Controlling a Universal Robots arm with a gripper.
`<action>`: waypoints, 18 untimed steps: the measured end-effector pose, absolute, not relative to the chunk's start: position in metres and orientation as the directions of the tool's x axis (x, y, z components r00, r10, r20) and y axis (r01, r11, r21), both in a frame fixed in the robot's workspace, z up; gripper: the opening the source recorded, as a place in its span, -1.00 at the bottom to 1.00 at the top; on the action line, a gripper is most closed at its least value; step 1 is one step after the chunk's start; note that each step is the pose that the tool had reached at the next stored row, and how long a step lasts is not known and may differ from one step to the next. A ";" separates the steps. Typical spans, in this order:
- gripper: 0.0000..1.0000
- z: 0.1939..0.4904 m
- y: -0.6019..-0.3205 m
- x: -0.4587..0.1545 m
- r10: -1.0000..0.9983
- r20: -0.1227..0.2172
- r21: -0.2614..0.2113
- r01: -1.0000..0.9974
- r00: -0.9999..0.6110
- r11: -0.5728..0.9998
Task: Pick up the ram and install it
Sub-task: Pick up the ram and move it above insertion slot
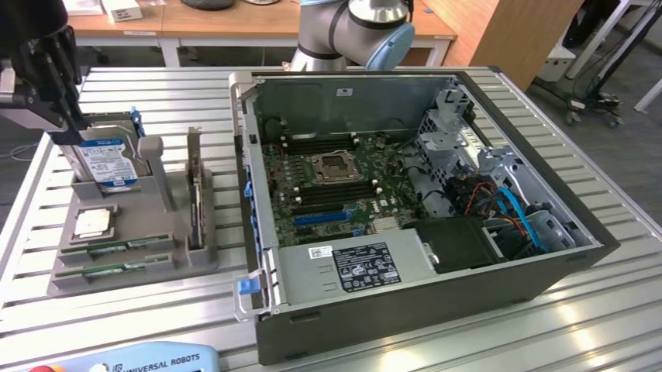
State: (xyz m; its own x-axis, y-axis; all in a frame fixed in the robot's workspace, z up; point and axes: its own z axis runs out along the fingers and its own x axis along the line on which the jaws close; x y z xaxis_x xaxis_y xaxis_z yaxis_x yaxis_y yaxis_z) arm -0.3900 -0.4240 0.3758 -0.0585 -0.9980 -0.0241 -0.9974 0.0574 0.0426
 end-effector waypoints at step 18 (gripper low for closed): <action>-0.40 0.356 -0.424 -0.390 -0.998 -0.024 0.043 -0.997 -0.058 0.057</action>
State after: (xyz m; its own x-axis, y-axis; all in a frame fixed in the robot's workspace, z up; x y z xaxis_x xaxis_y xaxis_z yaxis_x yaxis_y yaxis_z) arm -0.3900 -0.4240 0.3559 -0.0585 -0.9980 -0.0241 -0.9974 0.0574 0.0425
